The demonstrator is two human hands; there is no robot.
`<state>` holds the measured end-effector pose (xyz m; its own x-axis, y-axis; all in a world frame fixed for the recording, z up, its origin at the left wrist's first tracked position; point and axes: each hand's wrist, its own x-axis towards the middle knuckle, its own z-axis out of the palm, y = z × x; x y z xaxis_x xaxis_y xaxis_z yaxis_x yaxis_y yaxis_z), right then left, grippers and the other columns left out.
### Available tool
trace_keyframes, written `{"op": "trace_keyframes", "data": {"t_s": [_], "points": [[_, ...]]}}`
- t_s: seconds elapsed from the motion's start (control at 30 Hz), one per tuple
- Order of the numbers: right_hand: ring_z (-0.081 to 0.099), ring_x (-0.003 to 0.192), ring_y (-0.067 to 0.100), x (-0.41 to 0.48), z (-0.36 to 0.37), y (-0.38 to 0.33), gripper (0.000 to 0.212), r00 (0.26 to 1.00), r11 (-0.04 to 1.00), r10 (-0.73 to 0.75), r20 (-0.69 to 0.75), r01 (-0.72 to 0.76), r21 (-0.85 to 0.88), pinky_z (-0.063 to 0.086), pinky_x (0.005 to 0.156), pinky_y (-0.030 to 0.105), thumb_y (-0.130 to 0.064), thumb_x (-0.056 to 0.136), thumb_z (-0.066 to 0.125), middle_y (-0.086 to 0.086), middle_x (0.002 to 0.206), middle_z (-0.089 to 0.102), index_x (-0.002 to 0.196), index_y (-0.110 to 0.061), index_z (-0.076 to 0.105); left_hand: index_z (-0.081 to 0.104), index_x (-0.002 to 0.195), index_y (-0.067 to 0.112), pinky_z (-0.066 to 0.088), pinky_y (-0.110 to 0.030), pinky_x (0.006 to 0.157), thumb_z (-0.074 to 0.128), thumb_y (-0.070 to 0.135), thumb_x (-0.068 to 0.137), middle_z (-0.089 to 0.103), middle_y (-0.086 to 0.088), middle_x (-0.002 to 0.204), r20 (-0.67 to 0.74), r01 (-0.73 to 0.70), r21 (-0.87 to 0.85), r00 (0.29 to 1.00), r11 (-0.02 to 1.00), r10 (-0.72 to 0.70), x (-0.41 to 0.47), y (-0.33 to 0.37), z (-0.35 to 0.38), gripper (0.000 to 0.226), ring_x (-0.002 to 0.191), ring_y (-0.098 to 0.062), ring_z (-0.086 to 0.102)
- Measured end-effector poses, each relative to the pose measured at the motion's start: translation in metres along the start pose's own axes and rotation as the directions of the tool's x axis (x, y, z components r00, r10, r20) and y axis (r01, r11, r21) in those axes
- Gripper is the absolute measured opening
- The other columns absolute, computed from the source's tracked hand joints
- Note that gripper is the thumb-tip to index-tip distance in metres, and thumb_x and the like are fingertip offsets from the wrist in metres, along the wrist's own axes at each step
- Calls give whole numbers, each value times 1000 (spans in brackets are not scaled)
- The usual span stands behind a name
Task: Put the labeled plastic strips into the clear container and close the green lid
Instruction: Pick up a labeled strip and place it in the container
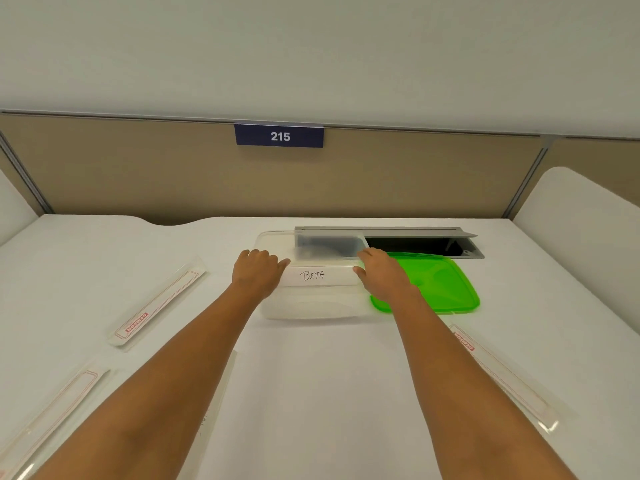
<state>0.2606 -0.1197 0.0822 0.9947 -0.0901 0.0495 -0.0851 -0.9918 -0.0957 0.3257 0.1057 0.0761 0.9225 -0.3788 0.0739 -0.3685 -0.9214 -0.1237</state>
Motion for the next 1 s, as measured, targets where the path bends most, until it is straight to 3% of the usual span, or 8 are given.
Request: {"op": "trace_keyframes", "data": {"t_s": [0.2, 0.4, 0.57, 0.7, 1.0], "points": [[40, 133, 26, -44, -1, 4, 44, 997, 993, 33, -74, -25, 114, 35, 108, 37, -27, 100, 38, 9, 145, 44, 141, -9, 41, 67, 101, 10, 39, -34, 93, 19, 38, 102, 66, -8, 108, -17, 20, -57, 1000, 998, -21, -33, 9, -7, 56, 104, -28, 59], [42, 131, 26, -84, -2, 19, 43, 993, 986, 47, -111, -28, 165, 37, 106, 37, -26, 100, 39, 9, 142, 47, 140, -10, 42, 66, 107, 10, 42, -35, 90, 23, 38, 102, 68, -8, 107, -131, 22, -154, 990, 988, -43, -67, 39, -16, 51, 104, -28, 60], [41, 131, 26, -118, -5, 48, 43, 987, 983, 58, -148, -30, 182, 34, 107, 34, -24, 100, 40, 9, 142, 47, 141, -10, 42, 48, 135, 11, 30, -36, 109, 29, 36, 102, 52, -10, 139, -183, 28, -249, 980, 968, -76, -97, 78, -16, 46, 132, -27, 43], [41, 130, 25, -148, -3, 88, 44, 982, 980, 109, -156, -80, 181, 34, 107, 33, -23, 99, 43, 9, 140, 48, 141, -11, 40, 39, 143, 12, 25, -36, 115, 32, 32, 101, 40, -9, 150, -226, -4, -300, 972, 954, -67, -115, 123, -17, 47, 141, -24, 34], [41, 130, 26, -210, 13, 176, 54, 952, 938, 296, -73, -276, 209, 38, 104, 36, -31, 95, 52, 10, 141, 45, 142, -9, 38, 45, 137, 16, 33, -34, 105, 35, 28, 100, 52, -3, 140, -98, 1, -503, 994, 864, -58, -140, 252, 0, 40, 129, -22, 46]]}}
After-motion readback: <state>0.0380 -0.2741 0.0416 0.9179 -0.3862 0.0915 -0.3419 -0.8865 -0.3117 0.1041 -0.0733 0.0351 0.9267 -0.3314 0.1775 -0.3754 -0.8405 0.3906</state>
